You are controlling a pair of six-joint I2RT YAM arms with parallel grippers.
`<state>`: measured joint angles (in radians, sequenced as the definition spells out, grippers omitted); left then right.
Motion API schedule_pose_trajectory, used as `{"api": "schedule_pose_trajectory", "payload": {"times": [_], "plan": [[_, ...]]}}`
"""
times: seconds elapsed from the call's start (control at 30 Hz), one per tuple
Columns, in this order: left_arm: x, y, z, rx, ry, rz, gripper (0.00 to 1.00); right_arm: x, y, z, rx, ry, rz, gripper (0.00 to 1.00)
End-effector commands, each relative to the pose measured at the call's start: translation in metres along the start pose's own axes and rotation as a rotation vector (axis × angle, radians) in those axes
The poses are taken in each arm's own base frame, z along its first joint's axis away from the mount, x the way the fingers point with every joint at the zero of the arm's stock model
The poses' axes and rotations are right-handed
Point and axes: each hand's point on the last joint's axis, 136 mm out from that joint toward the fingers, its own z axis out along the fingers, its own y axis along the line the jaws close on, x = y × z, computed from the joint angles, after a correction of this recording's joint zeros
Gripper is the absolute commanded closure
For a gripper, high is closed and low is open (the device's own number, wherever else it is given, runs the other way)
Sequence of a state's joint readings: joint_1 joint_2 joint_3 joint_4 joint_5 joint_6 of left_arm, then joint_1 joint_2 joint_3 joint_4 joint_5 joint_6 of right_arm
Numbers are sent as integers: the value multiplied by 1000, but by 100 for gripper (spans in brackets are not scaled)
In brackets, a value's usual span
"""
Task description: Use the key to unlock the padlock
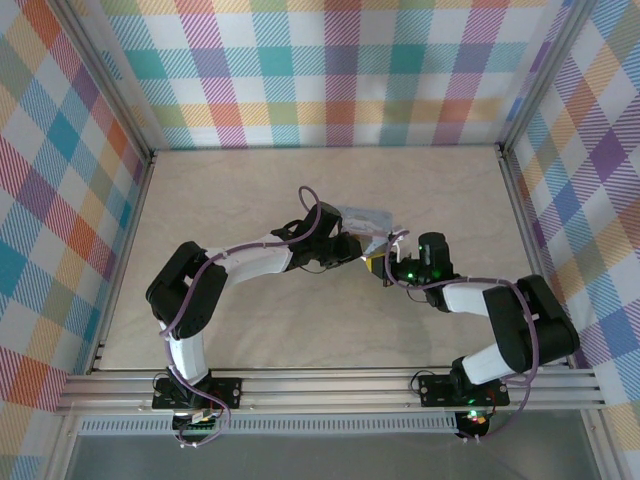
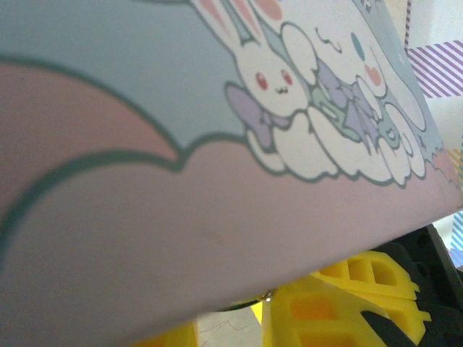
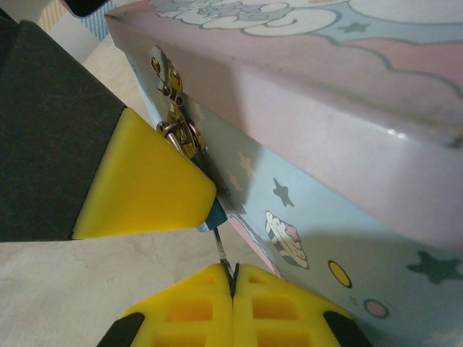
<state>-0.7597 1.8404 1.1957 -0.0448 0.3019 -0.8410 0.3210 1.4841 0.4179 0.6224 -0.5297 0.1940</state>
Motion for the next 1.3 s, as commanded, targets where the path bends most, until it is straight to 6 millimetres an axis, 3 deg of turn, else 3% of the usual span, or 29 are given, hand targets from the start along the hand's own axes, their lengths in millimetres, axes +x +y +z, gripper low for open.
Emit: {"api": "schedule_pose_trajectory", "payload": {"times": [0.0,0.4,0.7,1.07,1.27], "plan": [[14,-36,-8,98,51,61,94,-19,0,2,-8,-69,-44,99],[-1,-43,-15,107,5,5,94,1,-4,-14,55,-81,5,99],[-6,-42,-16,117,-4,-25,94,8,8,-20,11,-72,12,99],[-7,-46,-17,156,17,-57,94,18,12,-16,-6,-51,24,99],[-7,-45,-18,154,14,-59,94,13,12,-16,-1,-74,19,99]]}}
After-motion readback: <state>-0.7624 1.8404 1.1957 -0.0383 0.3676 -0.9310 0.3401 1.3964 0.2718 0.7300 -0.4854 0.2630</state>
